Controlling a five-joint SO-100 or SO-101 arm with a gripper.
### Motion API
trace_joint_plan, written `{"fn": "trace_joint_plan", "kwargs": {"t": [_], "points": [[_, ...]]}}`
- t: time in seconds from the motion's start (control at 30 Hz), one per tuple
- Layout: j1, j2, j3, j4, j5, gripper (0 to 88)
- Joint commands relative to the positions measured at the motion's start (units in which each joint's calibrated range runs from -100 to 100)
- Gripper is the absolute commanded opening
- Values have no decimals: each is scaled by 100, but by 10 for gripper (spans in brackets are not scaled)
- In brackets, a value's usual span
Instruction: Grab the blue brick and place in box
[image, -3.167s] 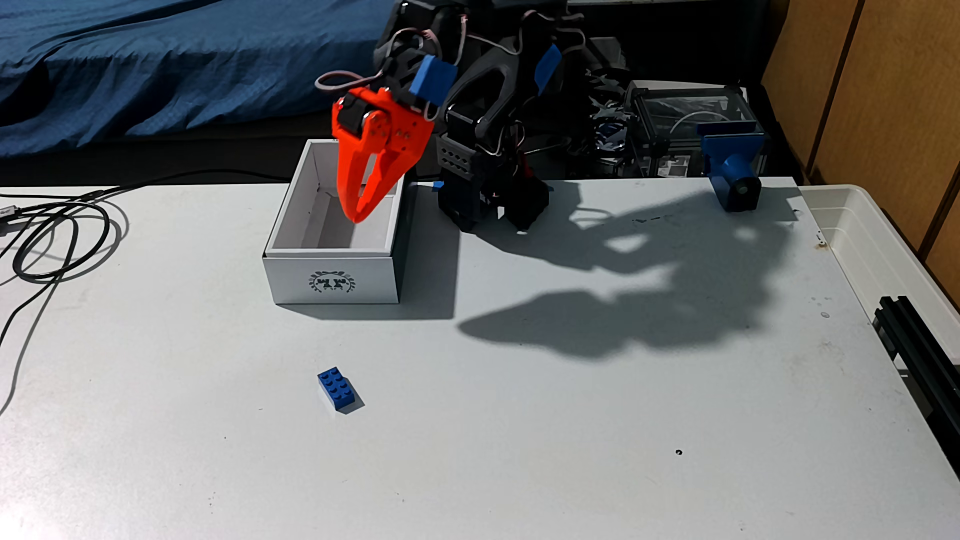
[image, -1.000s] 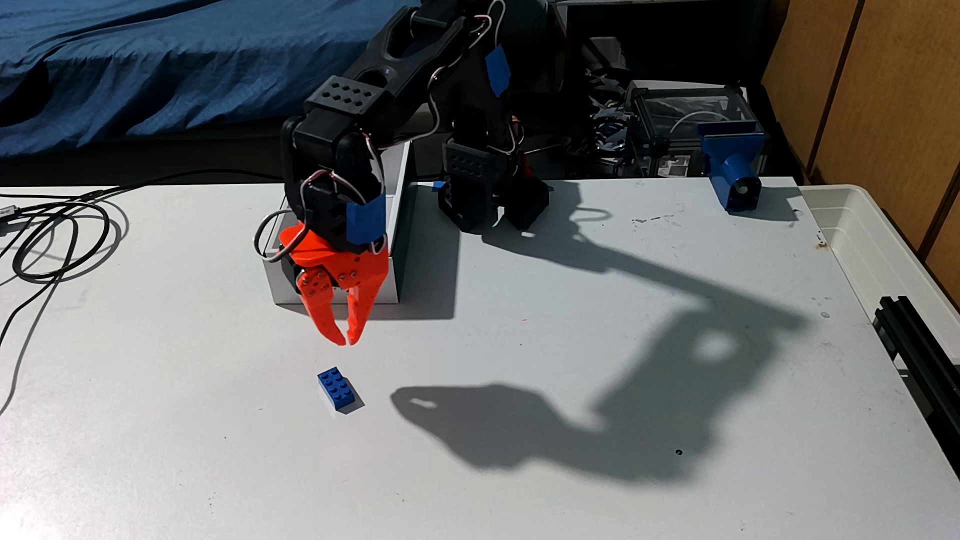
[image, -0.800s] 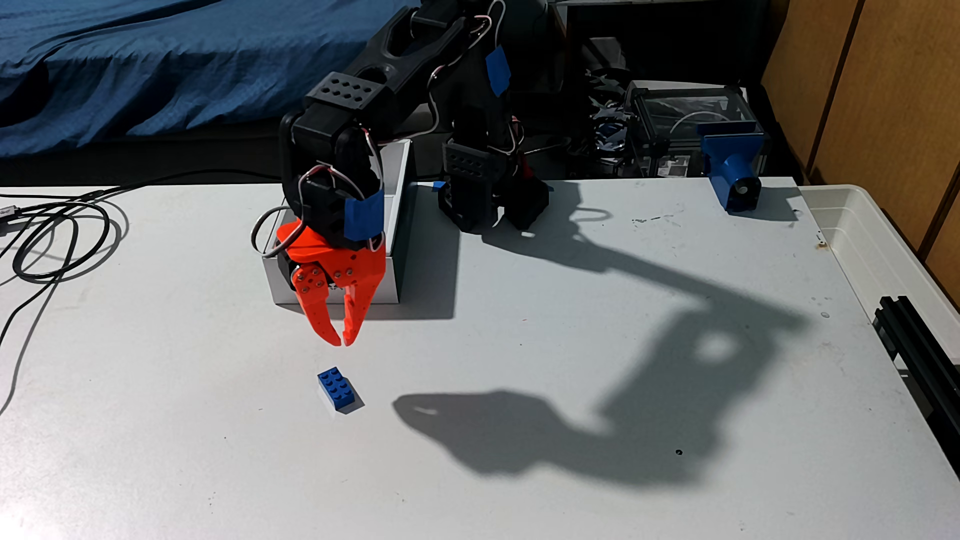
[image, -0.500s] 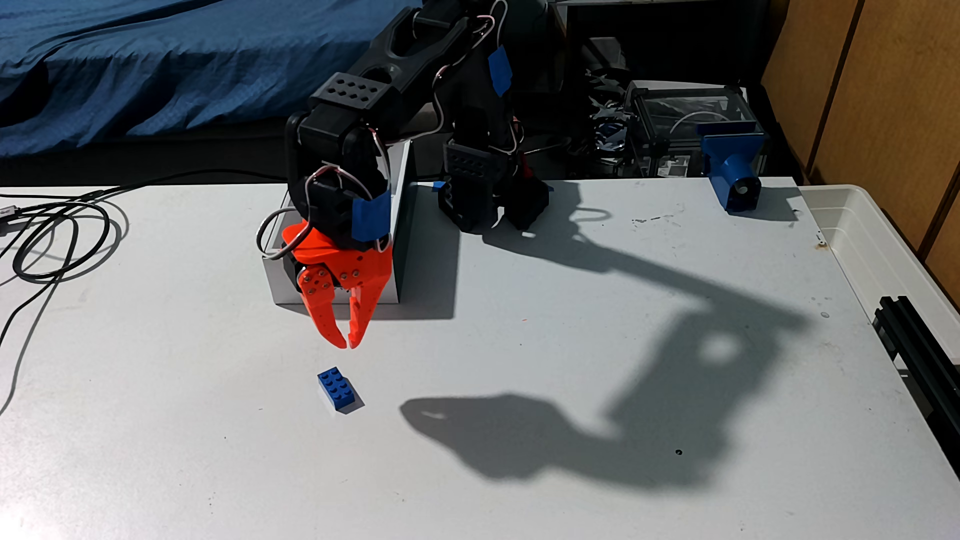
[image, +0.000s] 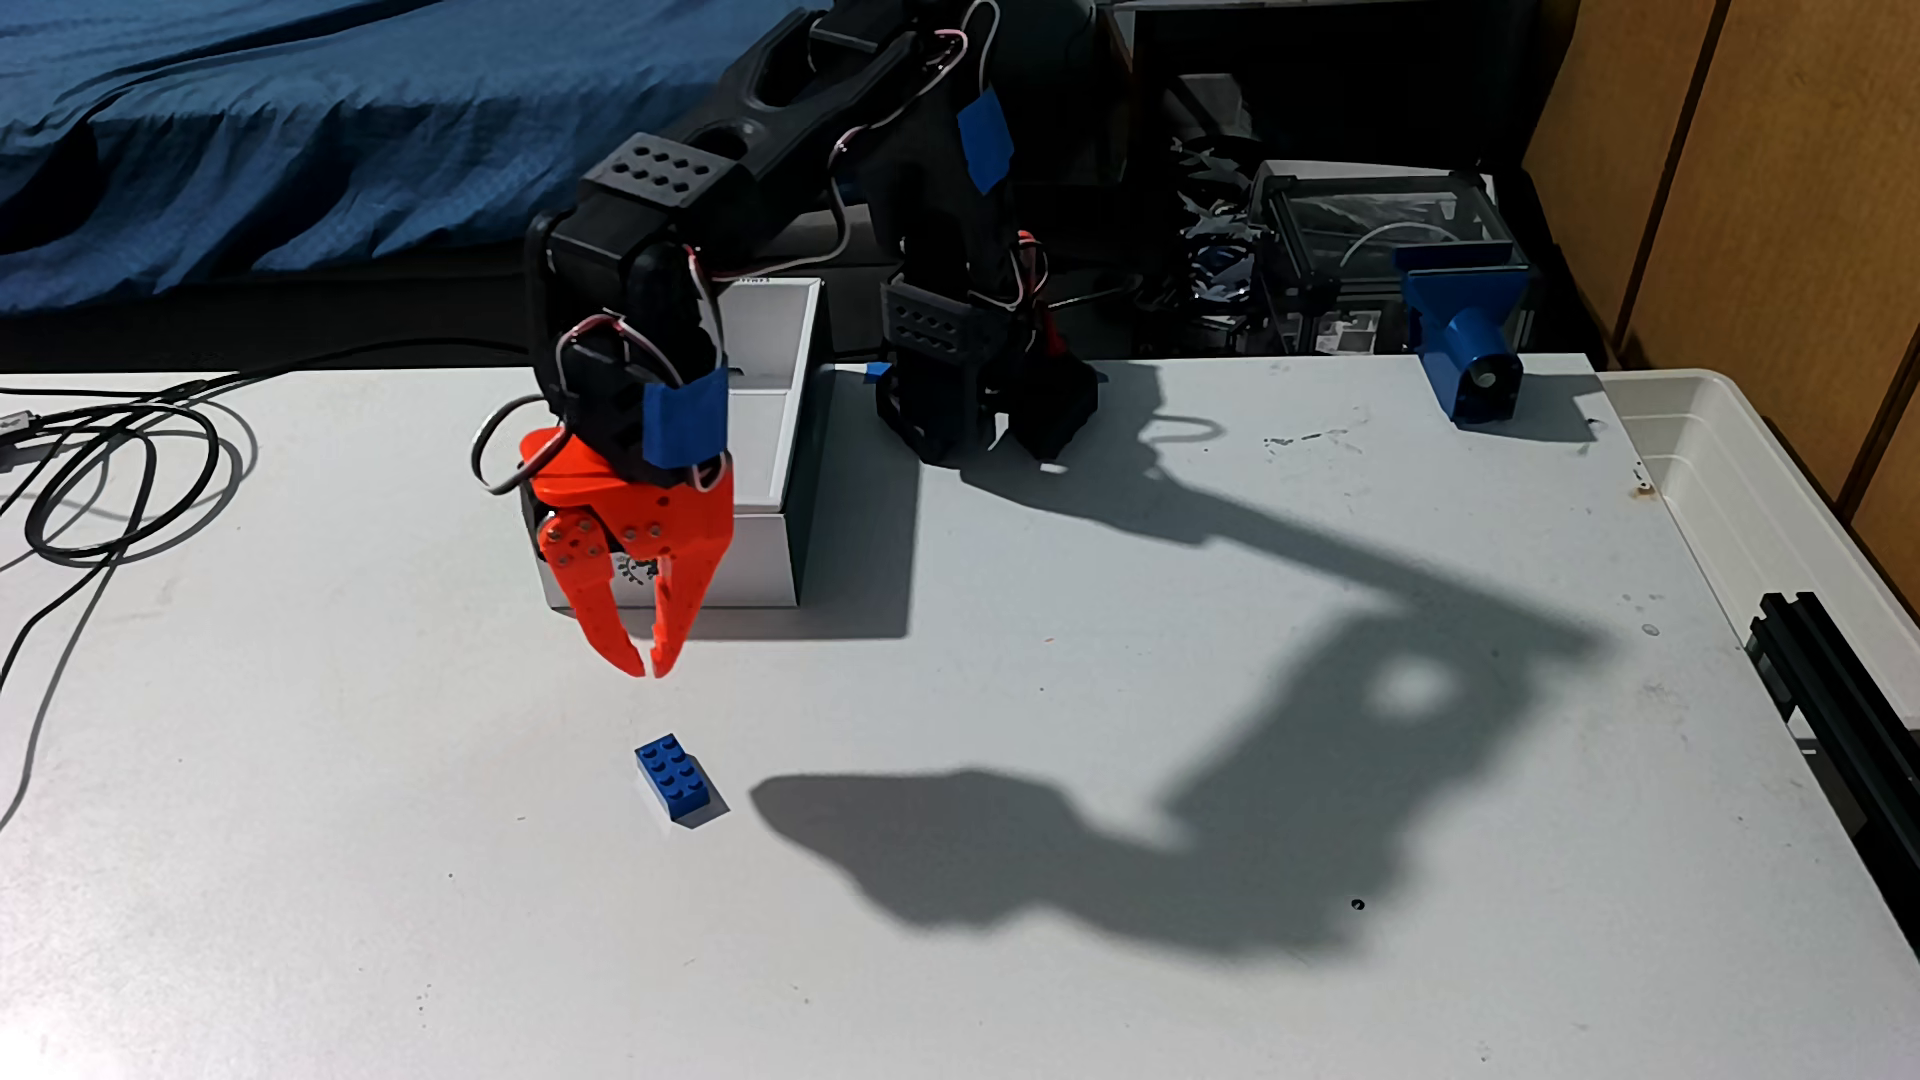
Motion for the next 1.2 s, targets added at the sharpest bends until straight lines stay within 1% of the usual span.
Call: {"fn": "trace_joint_plan", "kwargs": {"t": [0.0, 0.2, 0.5, 0.97, 1.17], "points": [[53, -11, -212, -30, 29, 10], [98, 14, -176, -55, 29, 10], [128, 674, -460, -262, 24, 10], [113, 665, -478, -228, -34, 10], [-51, 674, -478, -228, -97, 10]]}}
